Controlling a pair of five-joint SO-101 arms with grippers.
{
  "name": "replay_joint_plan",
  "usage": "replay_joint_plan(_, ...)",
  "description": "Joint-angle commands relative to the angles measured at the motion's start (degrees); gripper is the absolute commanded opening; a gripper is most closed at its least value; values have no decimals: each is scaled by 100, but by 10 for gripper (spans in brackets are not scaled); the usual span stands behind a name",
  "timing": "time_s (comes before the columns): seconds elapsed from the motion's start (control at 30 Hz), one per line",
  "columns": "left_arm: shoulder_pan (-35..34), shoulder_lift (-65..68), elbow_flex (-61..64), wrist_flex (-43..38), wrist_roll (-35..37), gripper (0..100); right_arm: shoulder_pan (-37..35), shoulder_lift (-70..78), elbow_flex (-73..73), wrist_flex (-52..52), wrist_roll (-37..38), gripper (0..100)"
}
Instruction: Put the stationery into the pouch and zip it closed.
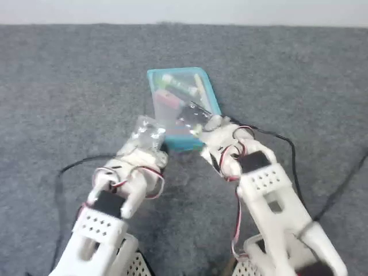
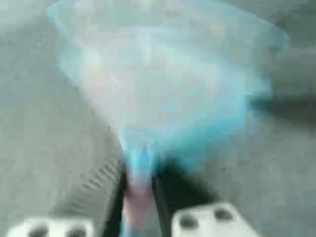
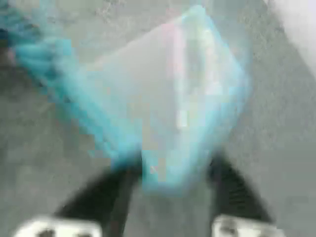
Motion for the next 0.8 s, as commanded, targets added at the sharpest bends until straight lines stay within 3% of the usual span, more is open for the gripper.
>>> replay_joint_plan(0.0,-448,-53,-418,0,422,13,207,57,-220,374,-695,209)
replay_joint_plan(0.2,-484,-44,-418,18,396,13,163,-31,-264,374,-985,212)
replay_joint_plan(0.43,-466,-53,-646,281,255,12,-119,-1121,-290,576,-1011,217)
replay_joint_plan(0.63,-422,-44,-901,633,149,12,-778,-1095,-281,549,-404,376)
replay_joint_plan(0.77,-413,-44,-919,633,149,12,-848,-699,-308,286,-273,391)
